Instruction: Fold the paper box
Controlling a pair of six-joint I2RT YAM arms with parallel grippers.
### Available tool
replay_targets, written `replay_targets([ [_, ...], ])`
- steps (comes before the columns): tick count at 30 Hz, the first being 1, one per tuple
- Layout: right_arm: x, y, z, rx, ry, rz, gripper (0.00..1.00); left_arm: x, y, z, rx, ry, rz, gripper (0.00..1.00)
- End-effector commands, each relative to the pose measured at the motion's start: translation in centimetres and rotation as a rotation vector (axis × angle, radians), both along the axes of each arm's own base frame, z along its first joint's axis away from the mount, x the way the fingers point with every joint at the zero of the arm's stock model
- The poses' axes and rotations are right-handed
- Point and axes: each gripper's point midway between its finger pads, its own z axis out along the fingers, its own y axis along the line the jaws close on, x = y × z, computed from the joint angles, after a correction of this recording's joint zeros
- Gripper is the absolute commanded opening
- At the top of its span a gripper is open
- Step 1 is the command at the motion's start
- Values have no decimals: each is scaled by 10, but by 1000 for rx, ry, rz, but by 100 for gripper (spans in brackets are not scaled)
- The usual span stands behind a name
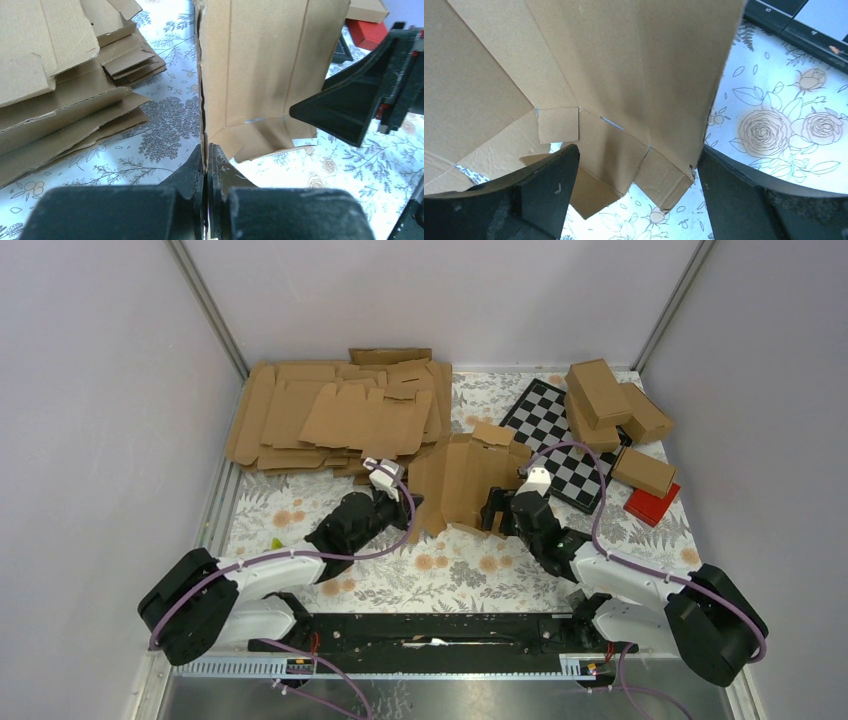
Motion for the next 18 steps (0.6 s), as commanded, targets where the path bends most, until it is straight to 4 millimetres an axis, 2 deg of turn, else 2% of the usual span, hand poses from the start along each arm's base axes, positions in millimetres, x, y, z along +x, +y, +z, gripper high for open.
replay_targets([
  [1, 9, -18, 11, -30, -62, -71, 94, 16, -2, 15, 6, -29, 50, 0],
  [7, 13, -33, -4, 2, 22, -90, 100, 23, 5, 5, 57, -12, 98, 0],
  [11, 14, -39, -12, 70, 74, -104, 100, 25, 7, 3, 79, -15, 114, 0],
  [18, 14, -49, -19, 81, 135, -163, 99, 29, 15, 3, 82, -21, 159, 0],
])
